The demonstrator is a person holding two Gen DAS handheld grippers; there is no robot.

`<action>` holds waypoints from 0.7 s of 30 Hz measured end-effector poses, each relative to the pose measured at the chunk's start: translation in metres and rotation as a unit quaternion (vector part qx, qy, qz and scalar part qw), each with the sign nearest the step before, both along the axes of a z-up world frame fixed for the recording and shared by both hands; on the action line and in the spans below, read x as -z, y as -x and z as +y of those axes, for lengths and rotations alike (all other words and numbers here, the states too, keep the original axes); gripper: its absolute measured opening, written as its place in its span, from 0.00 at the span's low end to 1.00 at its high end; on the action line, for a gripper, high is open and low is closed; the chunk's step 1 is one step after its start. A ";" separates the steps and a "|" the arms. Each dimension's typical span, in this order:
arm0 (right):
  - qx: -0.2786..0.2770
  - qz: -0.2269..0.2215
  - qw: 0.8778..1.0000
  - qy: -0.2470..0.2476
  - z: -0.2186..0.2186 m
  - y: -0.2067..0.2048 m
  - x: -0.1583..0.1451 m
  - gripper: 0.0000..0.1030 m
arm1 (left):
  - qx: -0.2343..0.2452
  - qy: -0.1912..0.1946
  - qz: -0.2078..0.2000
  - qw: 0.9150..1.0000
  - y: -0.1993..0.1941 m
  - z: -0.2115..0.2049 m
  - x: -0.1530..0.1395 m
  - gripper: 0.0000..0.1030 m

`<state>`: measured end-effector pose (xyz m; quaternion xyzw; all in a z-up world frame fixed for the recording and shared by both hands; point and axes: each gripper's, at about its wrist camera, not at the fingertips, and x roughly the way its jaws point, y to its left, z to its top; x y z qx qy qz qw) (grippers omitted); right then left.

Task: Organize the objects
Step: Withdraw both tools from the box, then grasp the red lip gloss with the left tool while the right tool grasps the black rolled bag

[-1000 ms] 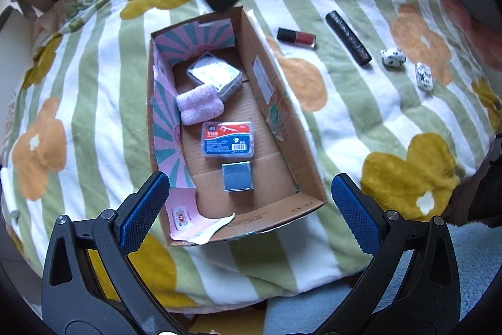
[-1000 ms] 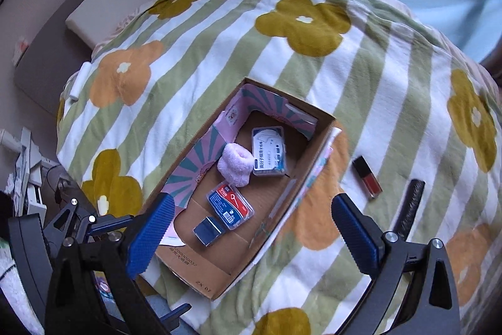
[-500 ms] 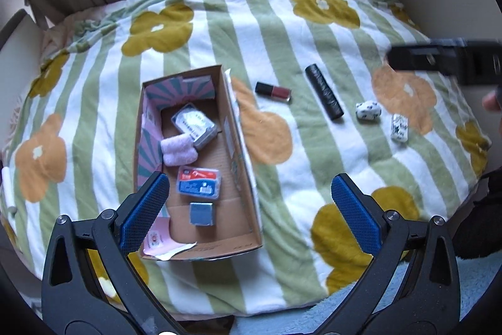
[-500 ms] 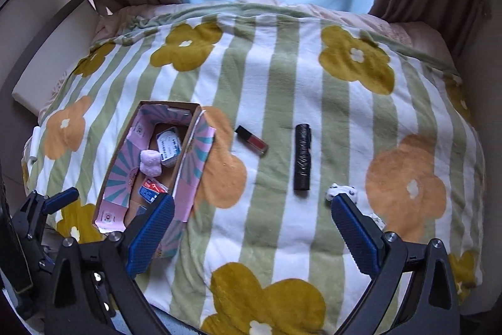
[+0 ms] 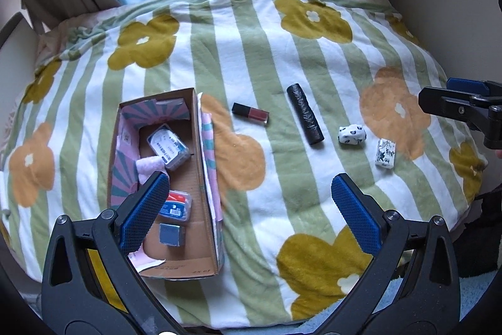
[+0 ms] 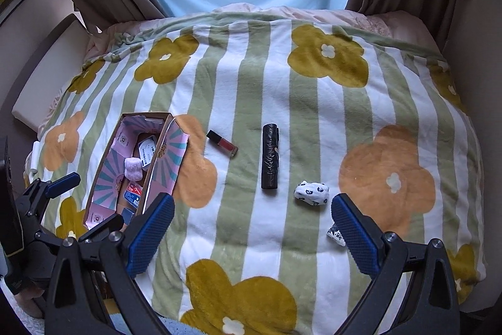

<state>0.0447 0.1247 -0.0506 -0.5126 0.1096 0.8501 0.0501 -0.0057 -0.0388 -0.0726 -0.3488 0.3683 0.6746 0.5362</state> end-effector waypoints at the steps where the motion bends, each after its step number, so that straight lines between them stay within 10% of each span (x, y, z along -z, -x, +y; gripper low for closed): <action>1: -0.001 -0.002 1.000 0.001 0.003 0.001 0.002 0.97 | -0.002 0.001 -0.001 1.000 -0.001 0.005 0.002 1.00; 21: -0.020 -0.057 0.997 0.043 0.057 0.083 0.096 0.97 | 0.027 0.084 0.004 0.996 0.013 0.141 0.094 1.00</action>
